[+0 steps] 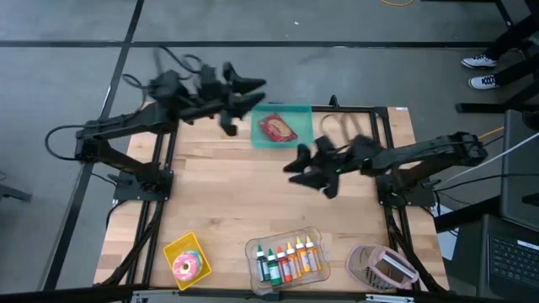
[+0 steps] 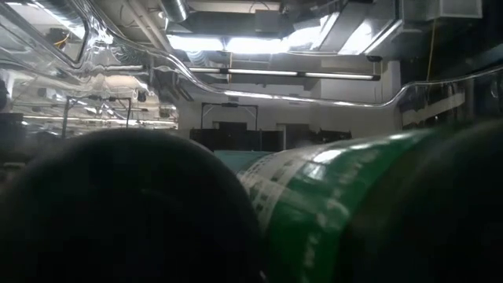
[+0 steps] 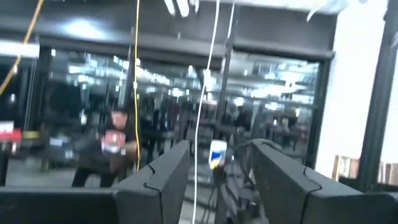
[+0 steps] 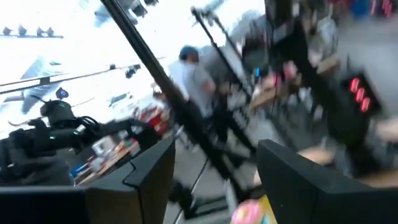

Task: Pick & Place Food Item
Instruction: Return to Home Position

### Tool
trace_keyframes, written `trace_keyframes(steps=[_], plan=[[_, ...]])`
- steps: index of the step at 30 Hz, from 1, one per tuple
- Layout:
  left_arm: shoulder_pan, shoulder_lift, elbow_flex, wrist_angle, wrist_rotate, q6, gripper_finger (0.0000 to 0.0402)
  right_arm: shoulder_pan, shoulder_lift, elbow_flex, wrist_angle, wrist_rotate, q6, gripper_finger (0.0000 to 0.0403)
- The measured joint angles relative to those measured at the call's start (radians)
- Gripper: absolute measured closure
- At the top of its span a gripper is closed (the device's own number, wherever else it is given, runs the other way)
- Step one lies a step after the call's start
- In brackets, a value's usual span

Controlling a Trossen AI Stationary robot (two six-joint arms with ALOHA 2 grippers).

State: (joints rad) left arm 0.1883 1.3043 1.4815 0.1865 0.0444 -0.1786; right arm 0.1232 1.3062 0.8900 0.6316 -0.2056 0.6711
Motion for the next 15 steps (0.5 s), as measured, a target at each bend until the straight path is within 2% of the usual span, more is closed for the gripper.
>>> trace_keyframes(steps=[5,9,12,15], plan=[[-0.004,-0.105,0.000,-0.066,-0.003,0.036,0.0233,-0.018,-0.168,0.000,-0.046,0.050,-0.109,0.0179],[-0.020,-0.190,0.000,-0.183,-0.006,0.042,0.0233,-0.018,-0.316,0.000,-0.191,0.087,-0.172,0.0179],[-0.035,-0.250,0.000,-0.229,-0.004,-0.023,0.0233,-0.017,-0.406,0.000,-0.262,0.048,-0.100,0.0179],[-0.047,-0.301,0.000,-0.268,0.002,-0.086,0.0233,-0.017,-0.472,0.000,-0.310,-0.061,-0.014,0.0179]])
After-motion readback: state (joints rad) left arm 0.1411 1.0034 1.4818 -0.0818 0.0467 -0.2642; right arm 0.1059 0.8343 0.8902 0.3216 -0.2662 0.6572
